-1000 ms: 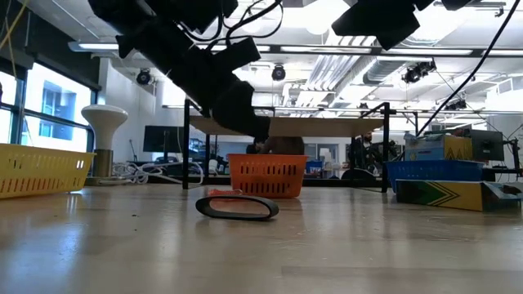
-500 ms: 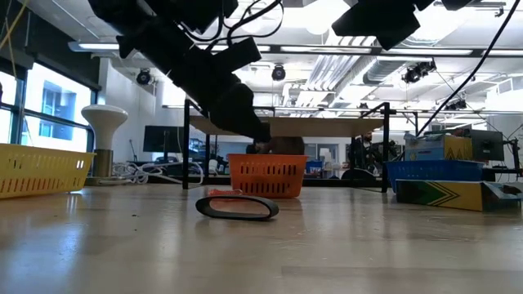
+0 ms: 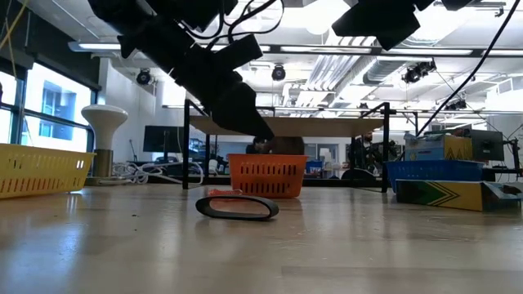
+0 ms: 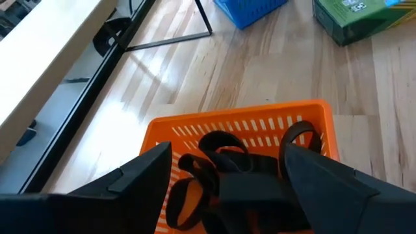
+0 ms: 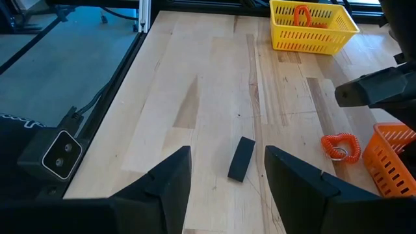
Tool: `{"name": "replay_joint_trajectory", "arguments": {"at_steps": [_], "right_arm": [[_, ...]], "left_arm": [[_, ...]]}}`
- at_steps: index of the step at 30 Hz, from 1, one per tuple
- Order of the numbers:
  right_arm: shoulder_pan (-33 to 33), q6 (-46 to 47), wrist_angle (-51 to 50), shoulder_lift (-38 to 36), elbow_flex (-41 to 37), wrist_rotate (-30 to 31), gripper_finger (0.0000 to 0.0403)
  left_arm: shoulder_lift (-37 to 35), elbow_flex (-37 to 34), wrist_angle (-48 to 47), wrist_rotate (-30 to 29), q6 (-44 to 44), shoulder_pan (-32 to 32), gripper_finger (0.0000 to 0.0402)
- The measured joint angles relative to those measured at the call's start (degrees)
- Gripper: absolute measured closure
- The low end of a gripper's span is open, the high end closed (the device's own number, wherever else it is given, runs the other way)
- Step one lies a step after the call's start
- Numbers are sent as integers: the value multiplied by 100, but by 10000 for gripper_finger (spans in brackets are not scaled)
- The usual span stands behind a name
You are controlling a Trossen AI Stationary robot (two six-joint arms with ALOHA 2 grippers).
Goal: Pick & Place Office Desk Supplies
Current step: Put the orange spring key chain into the yellow bin
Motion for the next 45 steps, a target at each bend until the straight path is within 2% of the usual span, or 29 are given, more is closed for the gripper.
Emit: {"name": "replay_joint_trajectory", "arguments": {"at_steps": [7, 11, 14, 16, 19, 23, 29, 40, 45], "right_arm": [[0, 2, -4, 0, 0, 0, 219], [0, 2, 22, 0, 0, -3, 219], [0, -4, 37, 0, 0, -2, 219], [0, -7, 37, 0, 0, -3, 219], [0, -10, 38, 0, 0, -1, 219], [0, 17, 47, 0, 0, -2, 219], [0, 161, 72, 0, 0, -3, 219], [0, 174, 87, -2, -1, -5, 219], [0, 174, 69, -2, -2, 0, 219]], "left_arm": [[-118, -9, -134, 120, -157, -212, 112], [-539, -4, -590, 944, -31, -591, 112], [-804, -4, -1198, 1590, -252, -826, 112], [-897, 4, -1615, 1969, -595, -912, 112], [-879, 4, -2376, 2196, -1394, -913, 112], [-639, -7, -2959, 2234, -1511, -885, 112], [-292, -4, -2394, 2247, -1464, -844, 112], [49, -2, -2061, 2288, -1432, -778, 112], [382, 2, -1746, 1878, -1146, -750, 112]]}}
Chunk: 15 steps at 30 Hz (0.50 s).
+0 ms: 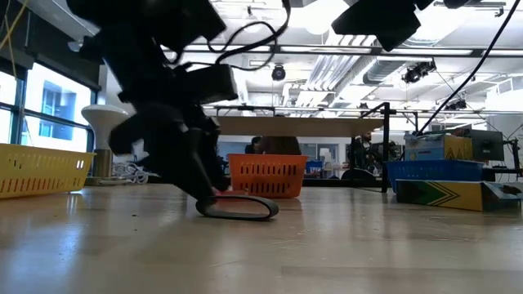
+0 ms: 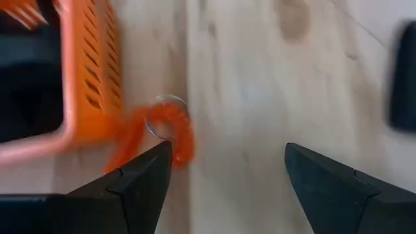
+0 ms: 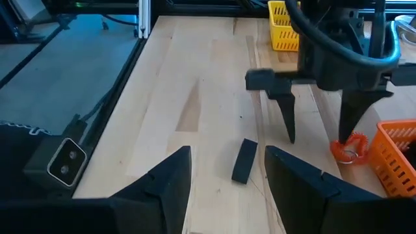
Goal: Pick & Place Office Desk Supplies
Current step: Put the orange spring key chain into the yellow bin
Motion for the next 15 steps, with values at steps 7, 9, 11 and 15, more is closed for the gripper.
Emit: {"name": "replay_joint_trajectory", "arguments": {"at_steps": [7, 9, 11, 15], "right_arm": [[0, 1, -10, 0, 0, -1, 219], [0, -1, -9, 0, 0, 2, 219], [0, -1, 7, 0, 0, 2, 219], [-20, -9, 16, 0, 0, 0, 219]], "left_arm": [[151, 7, 306, -186, 88, -2, 112], [154, 6, 314, -239, 90, 17, 112], [158, 4, 350, -369, 84, 29, 112], [162, 4, 342, -205, -307, 190, 112]]}}
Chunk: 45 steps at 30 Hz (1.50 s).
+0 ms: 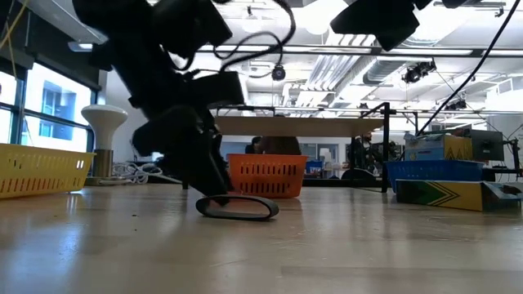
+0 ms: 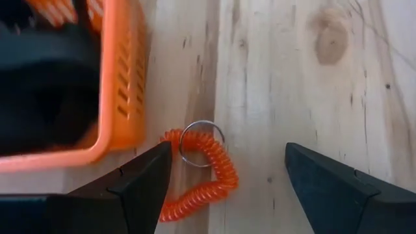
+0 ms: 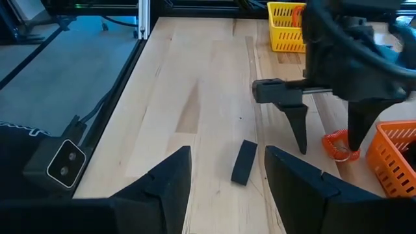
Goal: Pick & Place Office Desk Supplies
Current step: Put the orange spring key chain into the yellow bin
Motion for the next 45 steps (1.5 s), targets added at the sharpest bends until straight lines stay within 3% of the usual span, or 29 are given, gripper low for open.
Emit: {"name": "replay_joint_trajectory", "arguments": {"at_steps": [4, 11, 17, 26, 30, 36, 39, 45], "right_arm": [[-4, 30, 1, 0, 0, 1, 219], [-2, 32, 1, 0, 0, -1, 219], [-2, 32, 0, 0, 0, -1, 219], [-2, 32, 0, 0, 0, -1, 219], [-2, 32, -3, 0, 0, -3, 219], [-2, 32, -10, 0, 0, -40, 219], [-2, 60, -43, 0, 0, -42, 219], [0, 118, -79, 0, 0, -41, 219]], "left_arm": [[0, 3, -155, 547, -633, 258, 112], [370, 17, -482, 590, -902, 358, 129], [656, 22, -468, 513, -937, 210, 206], [682, 15, -382, 297, -1133, 7, 378], [590, 3, -385, 27, -1291, -258, 387], [-166, -34, -888, 31, -1512, -817, 389], [-842, -67, -1659, 105, -1835, -1132, 389], [-2315, -35, -3839, -488, -3226, -1625, 390]]}}
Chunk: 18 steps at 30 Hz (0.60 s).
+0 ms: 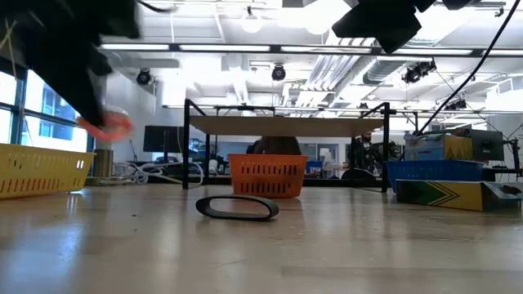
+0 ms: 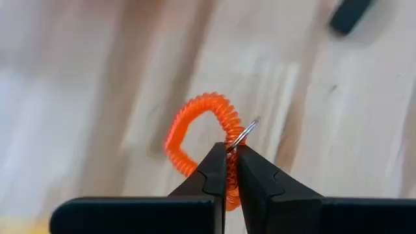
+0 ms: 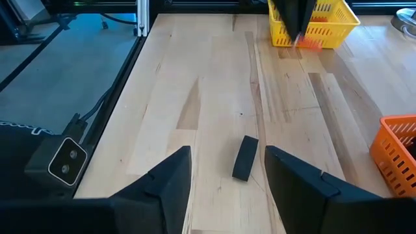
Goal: Pick & Place Office Desk Supplies
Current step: Put the orange spring key chain into the yellow bin
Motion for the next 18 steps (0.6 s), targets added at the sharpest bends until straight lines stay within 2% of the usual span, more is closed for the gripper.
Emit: {"name": "replay_joint_trajectory", "arguments": {"at_steps": [3, 8, 11, 14, 18], "right_arm": [[-2, 0, 0, 0, 0, 1, 219], [-2, 22, 20, 0, 2, 1, 219], [-2, 23, 28, 0, 2, 1, 219], [-2, 23, 33, 0, 2, 1, 219], [-2, 24, 35, 0, 2, 1, 219]], "left_arm": [[-606, 13, -1156, -64, -1239, -126, 390], [-1147, 11, -3344, -44, -3605, -134, 390], [-1189, 11, -3983, 78, -4773, -134, 387], [-1140, 11, -4079, 189, -5160, -134, 376], [-959, 13, -4057, 421, -4622, -134, 358]]}}
